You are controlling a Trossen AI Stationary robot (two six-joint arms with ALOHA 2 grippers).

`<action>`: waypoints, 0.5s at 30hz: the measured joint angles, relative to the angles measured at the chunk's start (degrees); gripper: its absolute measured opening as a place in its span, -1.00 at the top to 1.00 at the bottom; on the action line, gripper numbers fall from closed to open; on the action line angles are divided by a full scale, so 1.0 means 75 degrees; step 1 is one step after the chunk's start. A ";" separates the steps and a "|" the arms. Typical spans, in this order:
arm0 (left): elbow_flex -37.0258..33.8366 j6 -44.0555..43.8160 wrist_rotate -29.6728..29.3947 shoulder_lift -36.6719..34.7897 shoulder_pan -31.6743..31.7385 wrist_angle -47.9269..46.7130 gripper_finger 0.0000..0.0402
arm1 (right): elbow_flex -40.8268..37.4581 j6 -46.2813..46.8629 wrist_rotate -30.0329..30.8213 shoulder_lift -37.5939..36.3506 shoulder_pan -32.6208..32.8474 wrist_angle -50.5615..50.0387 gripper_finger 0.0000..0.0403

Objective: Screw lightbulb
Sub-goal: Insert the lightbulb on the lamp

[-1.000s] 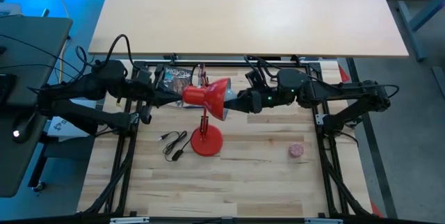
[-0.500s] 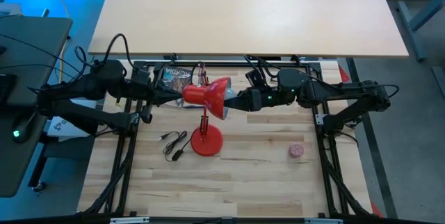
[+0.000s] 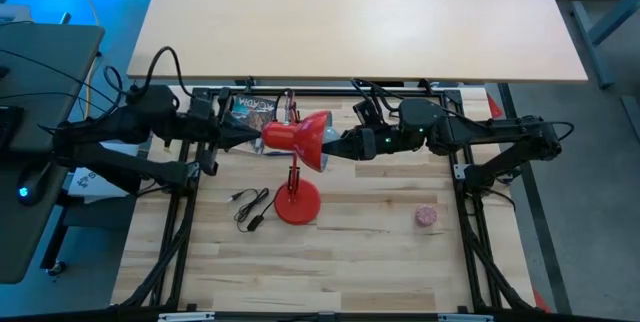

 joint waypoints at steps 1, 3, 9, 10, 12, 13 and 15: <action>0.0000 0.0000 0.0000 0.0000 0.0000 0.0022 1.00 | 0.0000 0.0000 0.0000 0.0000 0.0000 0.0000 -0.23; 0.0000 -0.0017 0.0043 0.0010 0.0000 0.0033 1.00 | 0.0000 -0.0006 0.0003 0.0000 0.0000 0.0006 -0.23; 0.0000 -0.0015 0.0210 0.0068 0.0000 0.0038 1.00 | 0.0000 -0.0061 0.0006 0.0000 0.0000 0.0046 -0.23; 0.0000 -0.0015 0.0210 0.0079 0.0000 0.0054 1.00 | 0.0000 -0.0064 0.0006 0.0000 0.0000 0.0046 -0.23; 0.0000 -0.0017 0.0221 0.0093 0.0000 0.0127 1.00 | 0.0000 -0.0070 0.0006 0.0000 0.0000 0.0044 -0.23; -0.0003 -0.0015 0.0223 0.0095 0.0000 0.0156 1.00 | 0.0000 -0.0070 0.0006 0.0000 0.0000 0.0045 -0.23; -0.0003 -0.0015 0.0222 0.0099 0.0000 0.0168 1.00 | 0.0000 -0.0077 0.0003 0.0000 0.0000 0.0051 -0.23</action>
